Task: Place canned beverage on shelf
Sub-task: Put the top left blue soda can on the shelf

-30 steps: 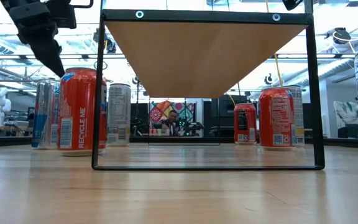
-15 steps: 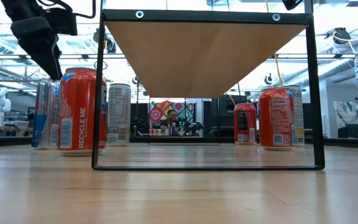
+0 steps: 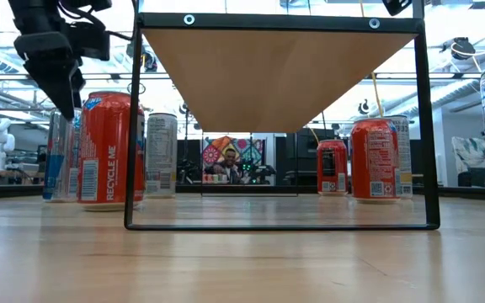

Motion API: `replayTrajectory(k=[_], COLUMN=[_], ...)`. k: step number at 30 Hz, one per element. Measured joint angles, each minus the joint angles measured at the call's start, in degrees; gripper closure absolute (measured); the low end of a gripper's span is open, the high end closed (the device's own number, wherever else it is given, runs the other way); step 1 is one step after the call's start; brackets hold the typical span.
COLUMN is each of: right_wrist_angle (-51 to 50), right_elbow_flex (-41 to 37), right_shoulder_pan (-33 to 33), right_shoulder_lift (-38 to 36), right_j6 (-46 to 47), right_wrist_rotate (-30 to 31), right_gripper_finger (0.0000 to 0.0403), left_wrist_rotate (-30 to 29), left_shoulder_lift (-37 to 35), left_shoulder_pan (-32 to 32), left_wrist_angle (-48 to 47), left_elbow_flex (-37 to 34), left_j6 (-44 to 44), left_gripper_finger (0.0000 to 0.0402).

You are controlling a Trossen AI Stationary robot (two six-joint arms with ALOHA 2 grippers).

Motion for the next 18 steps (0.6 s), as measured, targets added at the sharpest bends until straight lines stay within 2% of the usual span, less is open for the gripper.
replayTrajectory(k=[18], right_wrist_angle=[0.0], right_elbow_flex=[0.0], right_shoulder_pan=[0.0], right_shoulder_lift=[0.0], right_j6=[-0.7], right_wrist_rotate=[0.0], right_gripper_finger=[0.0403], left_wrist_rotate=[0.0], left_shoulder_lift=[2.3], left_shoulder_pan=[0.0], left_wrist_angle=[-0.5], left_elbow_flex=[0.0], left_j6=[-3.2], left_gripper_finger=[0.0008])
